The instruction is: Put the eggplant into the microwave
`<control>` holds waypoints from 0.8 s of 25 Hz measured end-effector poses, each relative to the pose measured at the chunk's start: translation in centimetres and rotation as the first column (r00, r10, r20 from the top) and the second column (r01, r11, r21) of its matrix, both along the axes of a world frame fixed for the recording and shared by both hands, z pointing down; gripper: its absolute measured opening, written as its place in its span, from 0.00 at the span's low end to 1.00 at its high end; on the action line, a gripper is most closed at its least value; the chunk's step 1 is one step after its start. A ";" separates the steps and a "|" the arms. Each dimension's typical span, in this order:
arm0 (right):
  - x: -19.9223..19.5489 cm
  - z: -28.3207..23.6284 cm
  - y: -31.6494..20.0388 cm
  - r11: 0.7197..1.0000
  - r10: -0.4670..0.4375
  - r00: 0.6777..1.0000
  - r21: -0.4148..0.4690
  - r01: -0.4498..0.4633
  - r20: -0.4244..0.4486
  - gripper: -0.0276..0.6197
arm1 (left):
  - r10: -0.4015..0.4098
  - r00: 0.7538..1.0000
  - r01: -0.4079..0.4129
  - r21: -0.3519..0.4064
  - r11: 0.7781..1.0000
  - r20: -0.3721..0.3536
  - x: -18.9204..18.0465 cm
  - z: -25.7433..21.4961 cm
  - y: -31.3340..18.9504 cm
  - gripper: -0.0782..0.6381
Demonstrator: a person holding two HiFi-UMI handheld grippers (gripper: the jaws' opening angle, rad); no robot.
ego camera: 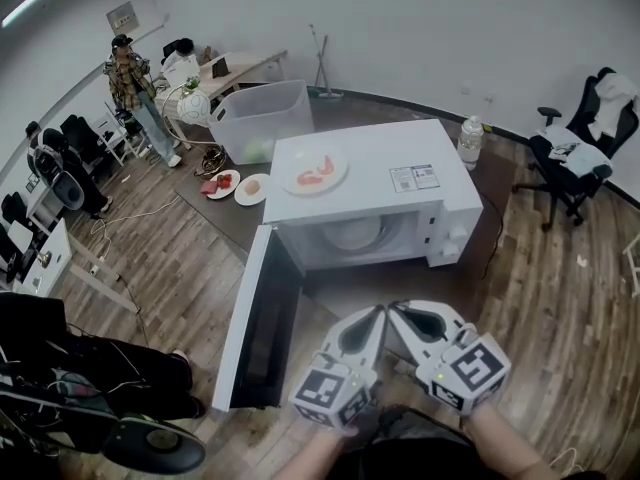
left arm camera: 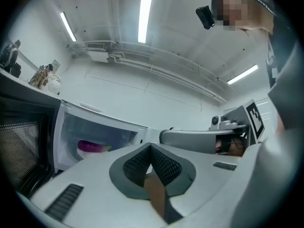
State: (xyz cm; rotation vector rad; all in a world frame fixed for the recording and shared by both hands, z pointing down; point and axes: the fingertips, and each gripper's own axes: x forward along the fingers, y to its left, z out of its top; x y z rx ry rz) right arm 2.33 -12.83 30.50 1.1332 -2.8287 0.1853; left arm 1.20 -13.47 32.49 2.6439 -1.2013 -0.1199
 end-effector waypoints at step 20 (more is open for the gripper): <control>1.1 -1.6 3.9 0.999 -0.043 0.998 0.004 0.043 0.037 0.05 | -0.121 0.993 0.121 -0.006 0.993 0.014 -2.3 -1.8 2.6 0.11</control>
